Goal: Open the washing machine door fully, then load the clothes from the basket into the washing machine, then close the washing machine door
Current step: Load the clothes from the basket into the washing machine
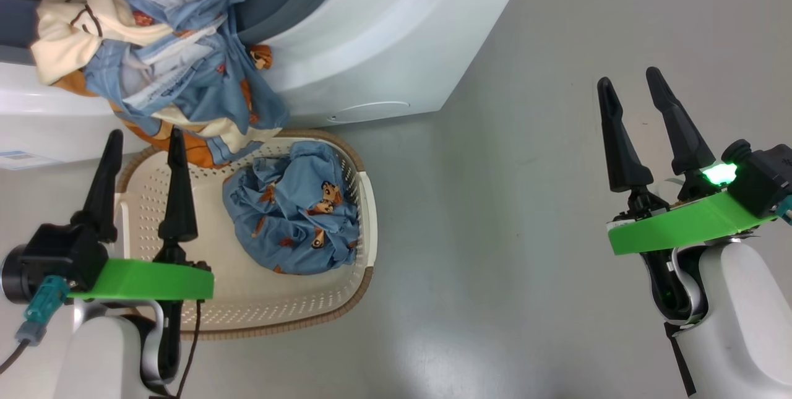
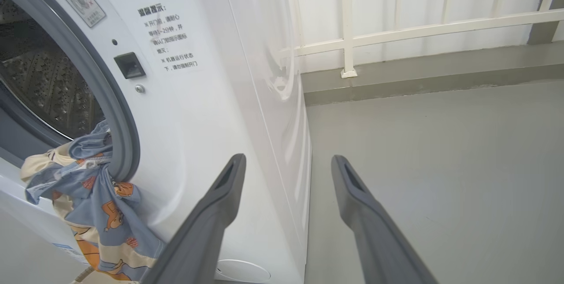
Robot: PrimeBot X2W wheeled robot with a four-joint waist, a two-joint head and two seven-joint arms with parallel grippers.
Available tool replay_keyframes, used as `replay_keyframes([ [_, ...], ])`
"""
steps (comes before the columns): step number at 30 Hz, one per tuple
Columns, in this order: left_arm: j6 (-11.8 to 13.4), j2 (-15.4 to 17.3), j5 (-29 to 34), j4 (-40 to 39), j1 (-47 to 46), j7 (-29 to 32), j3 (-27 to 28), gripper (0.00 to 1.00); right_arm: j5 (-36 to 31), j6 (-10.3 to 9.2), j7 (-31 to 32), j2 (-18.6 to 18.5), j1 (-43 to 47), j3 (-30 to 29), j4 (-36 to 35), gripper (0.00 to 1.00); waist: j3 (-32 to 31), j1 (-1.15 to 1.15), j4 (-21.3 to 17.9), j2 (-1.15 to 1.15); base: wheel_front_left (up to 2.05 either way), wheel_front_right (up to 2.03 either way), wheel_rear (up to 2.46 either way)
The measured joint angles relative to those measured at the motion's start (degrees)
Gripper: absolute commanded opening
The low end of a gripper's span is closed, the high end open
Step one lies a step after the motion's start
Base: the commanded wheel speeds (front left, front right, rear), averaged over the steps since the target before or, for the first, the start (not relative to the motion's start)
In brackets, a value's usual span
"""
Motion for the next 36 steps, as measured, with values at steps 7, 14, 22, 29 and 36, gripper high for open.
replay_keyframes([
  [7, -0.07, -0.29, -0.05, 1.48, 0.01, 0.0, 0.08, 1.0, 0.01, 0.0, 0.0, -0.26, 0.0, 0.34, 0.62, 1.0, -0.78, 0.0, -0.06, 0.0, 0.0, 0.0, 0.0],
  [14, -1.15, -0.21, -2.6, 12.13, -0.6, 0.97, -0.55, 1.0, 0.44, 0.0, 0.0, -0.03, 0.0, 0.52, 1.01, 1.0, -1.24, 0.0, -0.4, 0.0, 0.0, 0.0, 0.0],
  [22, -1.87, 2.4, -5.92, 30.51, -10.71, 2.86, -2.76, 1.0, 0.47, 0.0, 0.0, 0.47, -0.02, 1.57, 0.99, 1.0, -0.57, 0.0, -1.49, 0.0, 0.0, 0.0, 0.0],
  [29, -2.1, 4.1, -11.2, 43.35, -19.46, 2.66, -6.62, 1.0, 0.53, 0.0, 0.0, 0.82, -0.18, 1.6, 0.86, 1.0, 0.88, 0.0, -3.41, 0.0, 0.0, 0.0, 0.0],
  [36, -2.1, 5.16, -15.92, 50.26, -25.95, 2.33, -12.91, 1.0, 0.53, 0.0, 0.0, 0.99, -0.74, 1.21, 0.32, 1.0, 2.87, 0.0, -5.0, 0.0, 0.0, 0.0, 0.0],
])
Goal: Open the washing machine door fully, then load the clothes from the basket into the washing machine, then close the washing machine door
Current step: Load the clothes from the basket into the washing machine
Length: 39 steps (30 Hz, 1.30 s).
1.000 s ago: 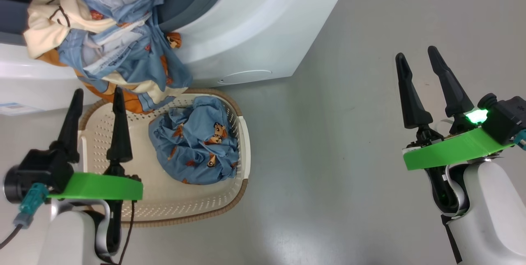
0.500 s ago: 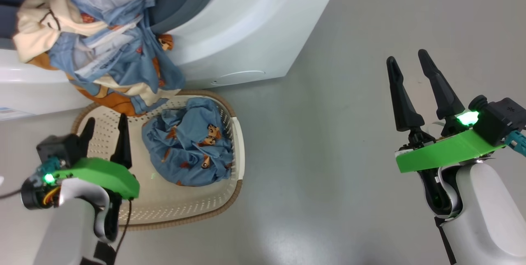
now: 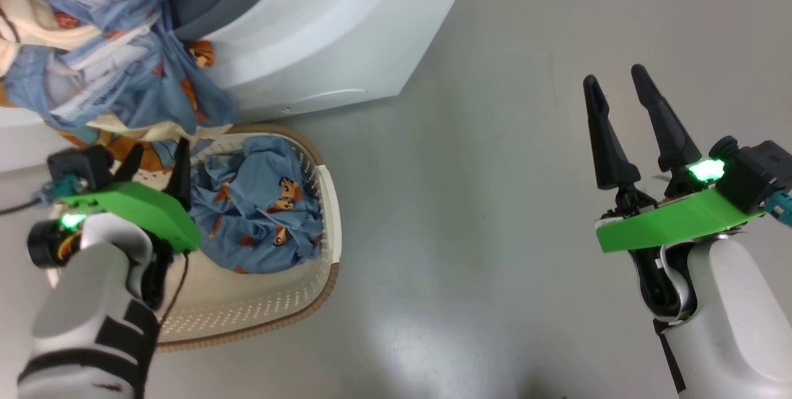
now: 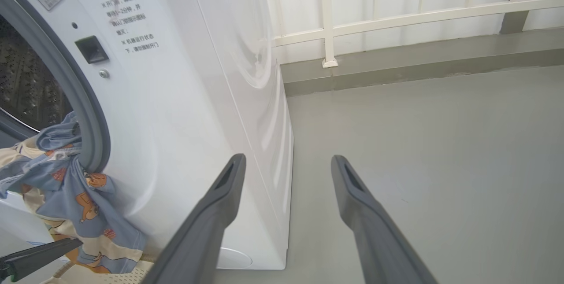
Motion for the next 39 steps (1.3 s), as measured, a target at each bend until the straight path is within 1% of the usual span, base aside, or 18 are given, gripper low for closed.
replay_keyframes([
  [3, 0.0, 0.9, -1.05, 3.05, -2.76, -0.59, -0.78, 1.0, 0.0, 0.0, 0.0, 0.03, -0.82, -0.11, -0.34, 1.0, 0.99, 0.0, -0.48, 0.0, 0.0, 0.0, 0.0],
  [12, 0.0, 2.29, -2.98, 7.83, -9.19, -1.8, -1.19, 1.0, 0.0, 0.0, 0.0, 0.27, -0.93, -0.21, -0.6, 1.0, 3.56, 0.0, -1.5, 0.0, 0.0, 0.0, 0.0],
  [15, 0.19, 2.9, -2.98, 7.54, -9.53, -2.29, 0.11, 1.0, 0.0, 0.0, 0.0, 0.37, -1.59, -0.26, -0.78, 1.0, 4.24, 0.0, -1.77, 0.0, 0.0, 0.0, 0.0],
  [18, 0.57, 3.02, -2.02, 4.48, -7.98, -2.54, 1.33, 1.0, -0.01, 0.0, 0.0, 0.44, -2.0, -0.45, -0.98, 1.0, 4.78, 0.0, -1.84, 0.0, 0.0, 0.0, 0.0],
  [19, 0.63, 2.93, -1.59, 3.89, -7.7, -2.52, 1.7, 0.46, -0.01, 0.0, 0.0, 0.46, -2.0, -0.52, -0.94, 1.0, 4.8, 0.0, -1.8, 0.0, 0.0, 0.0, 0.0],
  [20, 0.79, 2.91, -1.27, 3.34, -7.47, -2.23, 2.12, 0.0, -0.01, 0.0, 0.0, 0.48, -2.0, -0.6, -0.96, 1.0, 4.76, 0.0, -1.75, 0.0, 0.0, 0.0, 0.0],
  [24, 0.93, 2.71, 0.35, 0.11, -8.41, -2.18, 3.79, 0.0, -0.07, 0.0, 0.0, 0.73, -2.0, -0.78, -0.92, 1.0, 4.42, 0.0, -1.41, 0.0, 0.0, 0.0, 0.0],
  [29, 0.47, 1.67, 1.6, -1.64, -7.38, -2.13, 4.69, 0.0, -0.07, 0.0, 0.0, 0.99, -2.0, -0.75, -0.84, 1.0, 3.72, -0.01, -0.72, 0.0, 0.0, 0.0, 0.0],
  [34, 0.23, 1.32, 2.5, -3.97, -4.21, -2.26, 5.42, 0.0, -0.07, 0.0, 0.0, 1.01, -1.99, -0.73, -0.58, 1.0, 2.81, 0.0, -0.14, 0.0, 0.0, 0.0, 0.0],
  [39, 0.01, 1.07, 3.82, -10.01, -0.02, -2.27, 6.16, 0.0, -0.07, 0.0, 0.0, 1.0, -1.98, -0.74, -0.32, 1.0, 1.78, 0.0, 0.38, 0.0, 0.0, 0.0, 0.0],
])
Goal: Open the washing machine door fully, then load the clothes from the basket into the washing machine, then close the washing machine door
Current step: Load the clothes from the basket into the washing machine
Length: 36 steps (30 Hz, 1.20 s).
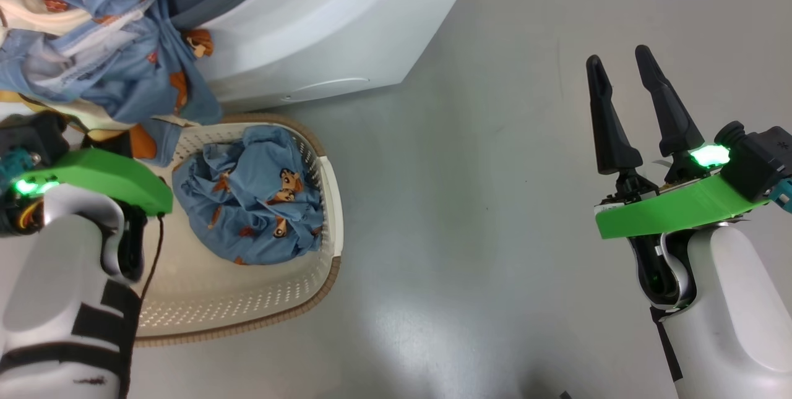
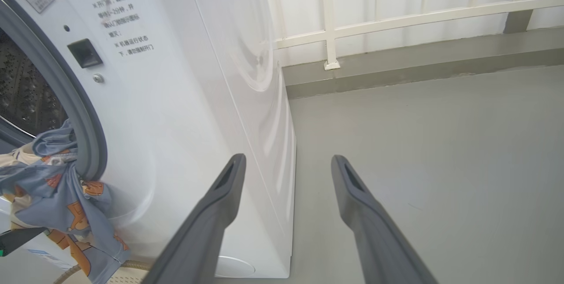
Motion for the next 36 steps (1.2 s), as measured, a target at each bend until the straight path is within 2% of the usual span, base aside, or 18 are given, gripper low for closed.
replay_keyframes([
  [14, 0.0, -0.18, 3.09, -21.52, 10.17, 0.01, 2.56, 0.0, 0.0, 0.0, 0.0, 0.03, 0.52, -0.18, 0.29, 1.0, -2.15, 0.0, 1.1, 0.0, 0.0, 0.0, 0.0],
  [19, -0.01, -0.37, 3.78, -25.55, 10.67, 0.0, 3.16, 0.0, 0.0, 0.0, 0.0, 0.0, 0.73, -0.18, 0.31, 1.0, -2.58, 0.0, 1.57, 0.0, 0.0, 0.0, 0.0],
  [23, -0.01, 0.04, 3.9, -25.32, 8.64, 0.51, 3.0, 0.0, 0.0, 0.0, 0.0, -0.04, 0.75, -0.09, 0.29, 1.0, -2.41, 0.0, 1.68, 0.0, 0.0, 0.0, 0.0],
  [27, 0.0, 0.92, 3.72, -22.31, 1.16, 3.1, 2.12, 0.0, 0.0, 0.0, 0.0, -0.19, 0.74, 0.14, 0.2, 1.0, -1.6, 0.0, 1.57, 0.0, 0.0, 0.0, 0.0],
  [36, 0.0, 2.99, 3.28, -5.67, -18.04, 5.94, -1.48, 0.0, 0.01, 0.0, 0.0, 0.03, 0.0, 1.33, 0.03, 1.0, 1.58, 0.0, -0.51, 0.0, 0.0, 0.0, 0.0],
])
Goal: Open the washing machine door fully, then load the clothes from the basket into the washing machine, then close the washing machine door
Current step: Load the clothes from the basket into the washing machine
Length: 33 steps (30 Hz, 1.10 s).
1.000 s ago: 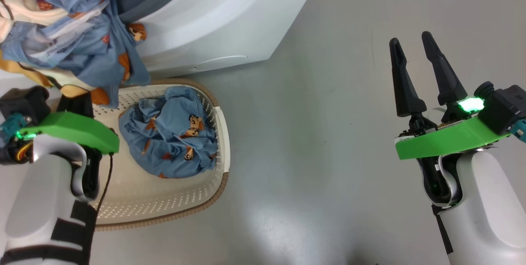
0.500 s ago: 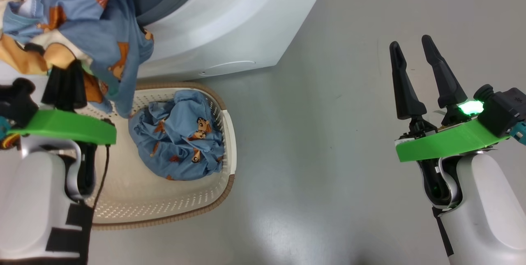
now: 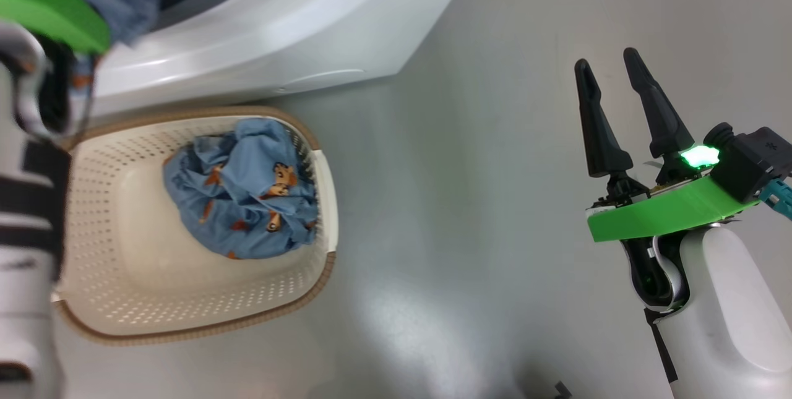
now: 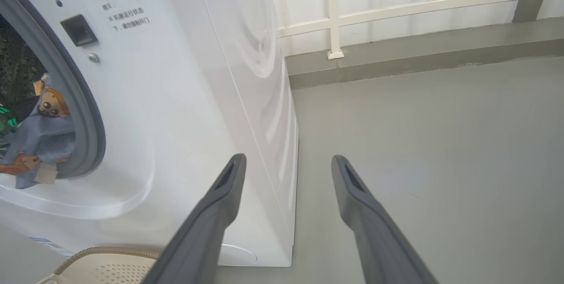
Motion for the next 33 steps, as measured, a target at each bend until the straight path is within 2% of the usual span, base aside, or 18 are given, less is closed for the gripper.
replay_keyframes([
  [5, 0.03, 2.57, 2.19, 4.95, -9.15, -5.09, -0.54, 0.0, 0.01, 0.0, 0.0, 0.46, -0.1, -0.11, -0.23, 1.0, 1.83, 0.0, -2.26, 0.0, 0.0, 0.0, 0.0],
  [11, 1.02, 2.57, 3.0, 6.97, -12.98, -6.02, 1.8, 0.0, 0.05, 0.0, 0.0, 0.93, -0.1, -0.43, -0.31, 1.0, 3.99, 0.0, -4.2, 0.0, 0.0, 0.0, 0.0],
  [12, 1.02, 2.37, 3.04, 8.06, -12.82, -5.99, 1.88, 0.27, 0.05, 0.0, 0.0, 0.99, -0.1, -0.48, -0.3, 1.0, 4.24, 0.0, -4.35, 0.0, 0.0, 0.0, 0.0],
  [13, 1.02, 2.18, 3.15, 8.37, -12.66, -6.0, 2.09, 1.0, 0.05, 0.0, 0.0, 1.03, -0.12, -0.51, -0.3, 1.0, 4.47, 0.0, -4.42, 0.0, 0.0, 0.0, 0.0],
  [22, 1.03, 1.46, 3.8, 15.79, -12.98, -6.0, 2.04, 1.0, 0.04, 0.0, 0.0, 1.33, -1.19, -0.44, -0.24, 1.0, 4.4, 0.0, -3.1, 0.0, 0.0, 0.0, 0.0],
  [27, 1.03, 0.74, 4.35, 15.58, -12.93, -6.0, 1.78, 1.0, 0.04, 0.0, 0.0, 1.09, -1.19, -0.46, -0.21, 1.0, 3.74, 0.0, -1.97, 0.0, 0.0, 0.0, 0.0],
  [33, 1.03, -0.49, 4.76, 10.94, -9.67, -6.01, 2.48, 1.0, 0.04, 0.0, 0.0, 0.77, -1.15, -0.53, 0.1, 1.0, 1.98, 0.0, -1.1, 0.0, 0.0, 0.0, 0.0],
])
